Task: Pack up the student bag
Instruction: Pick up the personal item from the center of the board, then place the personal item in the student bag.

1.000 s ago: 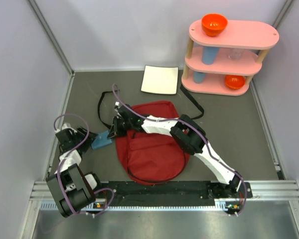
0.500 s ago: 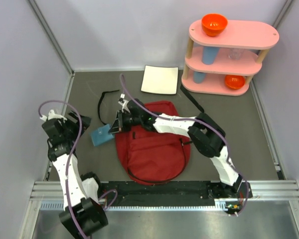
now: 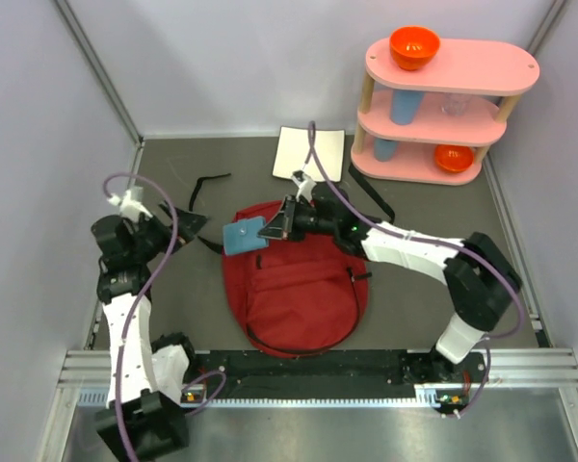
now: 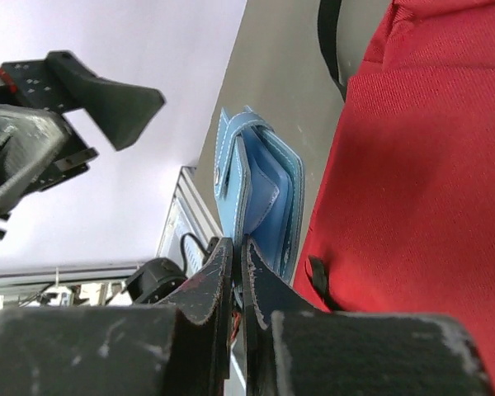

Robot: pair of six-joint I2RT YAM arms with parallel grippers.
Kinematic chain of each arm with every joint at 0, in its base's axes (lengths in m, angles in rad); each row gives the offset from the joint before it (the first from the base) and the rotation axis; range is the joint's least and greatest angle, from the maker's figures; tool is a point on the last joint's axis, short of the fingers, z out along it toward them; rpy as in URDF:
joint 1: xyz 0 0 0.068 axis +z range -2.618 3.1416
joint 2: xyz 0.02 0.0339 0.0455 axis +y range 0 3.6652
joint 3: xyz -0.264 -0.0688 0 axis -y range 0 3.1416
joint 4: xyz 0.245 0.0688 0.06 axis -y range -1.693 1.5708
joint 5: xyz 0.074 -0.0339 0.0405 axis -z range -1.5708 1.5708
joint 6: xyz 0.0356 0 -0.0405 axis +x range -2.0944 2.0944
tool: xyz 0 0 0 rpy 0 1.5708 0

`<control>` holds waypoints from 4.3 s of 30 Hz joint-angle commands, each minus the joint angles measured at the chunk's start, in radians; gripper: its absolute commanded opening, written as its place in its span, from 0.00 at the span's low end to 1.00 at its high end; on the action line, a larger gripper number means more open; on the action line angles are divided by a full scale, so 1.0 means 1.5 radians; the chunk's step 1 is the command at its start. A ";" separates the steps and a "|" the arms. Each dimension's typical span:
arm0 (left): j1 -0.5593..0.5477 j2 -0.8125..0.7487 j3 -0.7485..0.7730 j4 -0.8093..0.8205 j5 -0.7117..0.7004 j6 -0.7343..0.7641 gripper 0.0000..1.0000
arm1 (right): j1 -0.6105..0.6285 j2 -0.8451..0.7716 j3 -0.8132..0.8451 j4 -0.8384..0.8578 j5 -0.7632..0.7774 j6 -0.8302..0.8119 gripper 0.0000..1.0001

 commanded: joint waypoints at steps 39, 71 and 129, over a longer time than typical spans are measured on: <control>-0.329 0.237 -0.164 0.740 0.255 -0.276 0.71 | -0.031 -0.285 -0.178 0.061 -0.034 0.006 0.00; -0.399 0.114 -0.179 0.633 0.021 -0.291 0.00 | -0.033 -0.331 -0.308 0.200 0.019 0.106 0.89; -0.771 0.470 0.228 -0.112 -0.501 0.425 0.91 | -0.035 -0.782 -0.378 -0.401 0.576 0.016 0.04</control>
